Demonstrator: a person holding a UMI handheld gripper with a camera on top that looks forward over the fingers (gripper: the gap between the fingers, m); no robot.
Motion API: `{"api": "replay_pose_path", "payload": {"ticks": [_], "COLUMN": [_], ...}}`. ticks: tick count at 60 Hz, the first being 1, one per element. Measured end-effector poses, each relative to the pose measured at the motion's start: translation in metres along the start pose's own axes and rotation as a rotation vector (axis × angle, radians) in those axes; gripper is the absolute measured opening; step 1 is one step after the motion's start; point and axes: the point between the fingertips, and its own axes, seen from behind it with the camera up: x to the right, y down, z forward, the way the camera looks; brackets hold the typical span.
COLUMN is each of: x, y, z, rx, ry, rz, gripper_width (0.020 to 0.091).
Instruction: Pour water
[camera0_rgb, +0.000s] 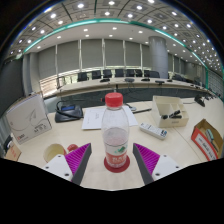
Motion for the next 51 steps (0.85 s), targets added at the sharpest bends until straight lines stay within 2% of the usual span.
{"api": "replay_pose_path", "payload": {"ticks": [13, 21, 29, 39, 51], "x": [-0.045, -0.065, -0.08, -0.094, -0.099], "y": [-0.007, 0.006, 0.018, 0.034, 0.036], "z": [-0.124, -0.211, -0.281, -0.332, -0.359], "rx": [-0.04, -0.102, -0.116, -0.134, -0.122], "ry": [-0.009, 0.035, 0.061, 0.063, 0.079], "rz": [-0.026, -0.029, -0.064, -0.111, -0.135], "gripper_width": [0.0862, 0.0859, 0.0858, 0.0859, 0.0856]}}
